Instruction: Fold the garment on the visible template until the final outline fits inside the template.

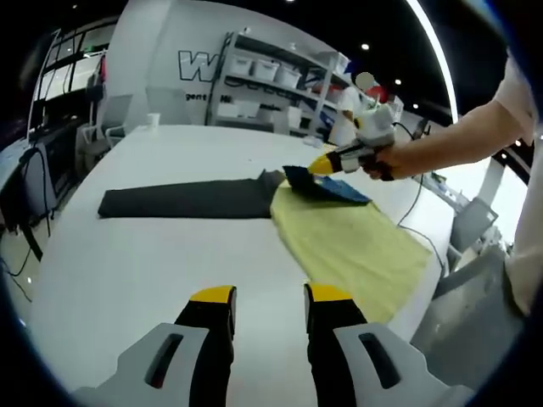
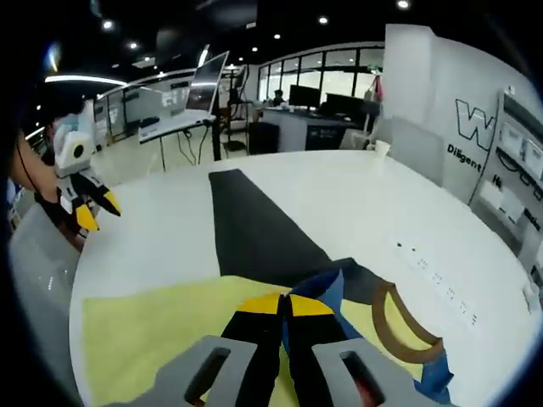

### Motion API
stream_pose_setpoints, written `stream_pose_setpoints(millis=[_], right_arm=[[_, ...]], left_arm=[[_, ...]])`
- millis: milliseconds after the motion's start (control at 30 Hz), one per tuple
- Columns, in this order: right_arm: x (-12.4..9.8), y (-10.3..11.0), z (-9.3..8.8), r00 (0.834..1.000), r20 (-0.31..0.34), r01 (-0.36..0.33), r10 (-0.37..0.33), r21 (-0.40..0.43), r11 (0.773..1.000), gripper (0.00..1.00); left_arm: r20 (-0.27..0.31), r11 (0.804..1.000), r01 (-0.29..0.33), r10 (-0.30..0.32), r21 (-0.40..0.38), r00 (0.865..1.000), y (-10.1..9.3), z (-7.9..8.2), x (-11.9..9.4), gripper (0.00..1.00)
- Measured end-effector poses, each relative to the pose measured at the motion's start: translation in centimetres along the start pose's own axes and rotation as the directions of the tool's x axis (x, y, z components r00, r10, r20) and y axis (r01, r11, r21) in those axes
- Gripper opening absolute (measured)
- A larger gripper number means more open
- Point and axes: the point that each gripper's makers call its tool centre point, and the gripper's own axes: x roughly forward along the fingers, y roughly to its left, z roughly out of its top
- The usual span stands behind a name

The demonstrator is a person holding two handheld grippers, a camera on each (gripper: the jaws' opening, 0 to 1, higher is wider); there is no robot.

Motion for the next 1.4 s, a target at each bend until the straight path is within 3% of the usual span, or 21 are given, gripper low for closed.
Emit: stream_pose_setpoints(millis=[367, 633, 1033, 1333, 1400], right_arm=[[2.1, 2.5, -1.7, 0.997, -0.074, -0.025, 0.015, -0.141, 0.99, 0.0], [2.6, 3.5, -1.9, 0.997, -0.076, -0.039, 0.029, -0.141, 0.989, 0.0], [1.2, 4.1, -2.3, 0.998, -0.047, -0.049, 0.046, -0.081, 0.995, 0.0], [-1.1, 4.9, -2.4, 0.999, 0.011, -0.051, 0.051, 0.016, 0.999, 0.02], [-1.8, 5.0, -2.2, 0.998, 0.046, -0.051, 0.047, 0.079, 0.996, 0.03]], left_arm=[[-0.016, 1.0, 0.004, -0.004, 0.002, 1.0, 0.0, -0.2, 0.2, 0.3], [-0.021, 1.0, 0.004, -0.004, 0.002, 1.0, 0.1, -0.2, 0.3, 0.3], [-0.026, 1.0, 0.02, -0.02, -0.002, 0.999, 0.1, -0.1, 1.1, 0.3], [-0.031, 0.999, 0.01, -0.012, -0.05, 0.999, 1.7, 0.1, 1.7, 0.3], [-0.03, 0.998, 0.006, -0.008, -0.067, 1.0, 2.3, 0.2, 1.9, 0.3]])
